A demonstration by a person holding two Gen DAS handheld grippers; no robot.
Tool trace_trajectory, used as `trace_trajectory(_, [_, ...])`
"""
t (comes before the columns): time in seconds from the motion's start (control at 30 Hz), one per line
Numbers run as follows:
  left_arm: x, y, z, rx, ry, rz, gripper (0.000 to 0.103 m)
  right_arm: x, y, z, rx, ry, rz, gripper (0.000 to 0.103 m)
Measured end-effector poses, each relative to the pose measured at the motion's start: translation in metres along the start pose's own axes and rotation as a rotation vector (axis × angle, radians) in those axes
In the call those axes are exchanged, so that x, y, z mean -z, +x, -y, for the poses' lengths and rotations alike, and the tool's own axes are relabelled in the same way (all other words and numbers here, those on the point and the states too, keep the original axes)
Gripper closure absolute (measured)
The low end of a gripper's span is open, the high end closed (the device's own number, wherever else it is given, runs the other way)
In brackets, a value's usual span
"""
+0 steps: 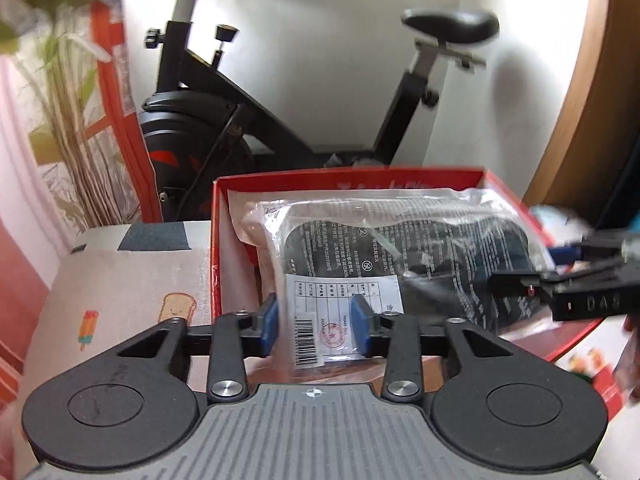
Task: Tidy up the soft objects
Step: 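Lift the clear bag with the left gripper and carry it over the red box, then lower the bag into the red box and open the left gripper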
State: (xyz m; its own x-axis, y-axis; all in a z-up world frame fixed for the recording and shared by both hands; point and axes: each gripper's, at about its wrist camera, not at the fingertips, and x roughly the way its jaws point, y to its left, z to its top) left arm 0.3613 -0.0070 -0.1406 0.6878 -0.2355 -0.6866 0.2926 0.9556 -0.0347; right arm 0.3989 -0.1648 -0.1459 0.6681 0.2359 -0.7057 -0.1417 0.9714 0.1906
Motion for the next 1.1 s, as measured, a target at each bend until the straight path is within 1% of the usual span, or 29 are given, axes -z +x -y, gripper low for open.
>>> trace_trajectory(0.07, [0.001, 0.008, 0.004, -0.019, 0.05, -0.032, 0.078, -0.001, 0.015, 0.0, 0.018, 0.0, -0.053, 0.04])
trace_trajectory(0.1, [0.002, 0.013, 0.006, -0.021, 0.071, -0.057, 0.078, -0.001, 0.022, 0.001, 0.033, -0.001, -0.078, 0.041])
trace_trajectory(0.17, [0.006, 0.022, 0.009, -0.028, 0.122, -0.106, 0.078, -0.001, 0.029, -0.004, 0.068, -0.049, -0.1, 0.041])
trace_trajectory(0.23, [0.011, 0.03, 0.016, -0.05, 0.198, -0.152, 0.079, -0.004, 0.038, -0.011, 0.096, -0.086, -0.134, 0.041])
trace_trajectory(0.27, [0.013, 0.033, 0.019, -0.062, 0.234, -0.162, 0.078, -0.004, 0.042, -0.015, 0.113, -0.106, -0.156, 0.04])
trace_trajectory(0.37, [0.012, 0.035, 0.016, -0.063, 0.231, -0.175, 0.078, -0.004, 0.056, -0.03, 0.164, -0.197, -0.237, 0.035])
trace_trajectory(0.43, [0.011, 0.033, 0.013, -0.057, 0.227, -0.177, 0.077, 0.0, 0.064, -0.037, 0.198, -0.255, -0.28, 0.029])
trace_trajectory(0.5, [0.01, 0.03, 0.01, -0.045, 0.207, -0.167, 0.072, 0.003, 0.07, -0.042, 0.216, -0.278, -0.303, 0.025])
trace_trajectory(0.53, [0.01, 0.027, 0.007, -0.04, 0.192, -0.161, 0.065, 0.003, 0.071, -0.043, 0.215, -0.276, -0.309, 0.023])
trace_trajectory(0.57, [0.009, 0.024, 0.004, -0.02, 0.166, -0.153, 0.062, 0.003, 0.072, -0.044, 0.214, -0.272, -0.313, 0.023])
trace_trajectory(0.63, [0.007, 0.016, -0.007, 0.019, 0.107, -0.127, 0.06, 0.002, 0.071, -0.043, 0.21, -0.253, -0.314, 0.024])
trace_trajectory(0.7, [0.005, 0.007, -0.013, 0.035, 0.073, -0.099, 0.058, 0.001, 0.067, -0.041, 0.205, -0.227, -0.305, 0.024])
trace_trajectory(0.73, [0.004, 0.003, -0.015, 0.038, 0.064, -0.081, 0.055, 0.0, 0.062, -0.038, 0.202, -0.208, -0.293, 0.024])
trace_trajectory(0.77, [0.003, -0.002, -0.015, 0.038, 0.056, -0.062, 0.051, -0.001, 0.056, -0.035, 0.196, -0.19, -0.273, 0.024])
trace_trajectory(0.8, [0.003, -0.007, -0.017, 0.04, 0.044, -0.041, 0.05, -0.003, 0.05, -0.034, 0.188, -0.174, -0.253, 0.024])
trace_trajectory(1.0, [0.006, -0.038, -0.016, 0.052, 0.003, 0.057, 0.047, -0.008, 0.006, -0.027, 0.131, -0.105, -0.141, 0.024])
trace_trajectory(1.1, [0.011, -0.052, -0.013, 0.067, -0.026, 0.107, 0.047, -0.006, -0.016, -0.023, 0.096, -0.069, -0.067, 0.03])
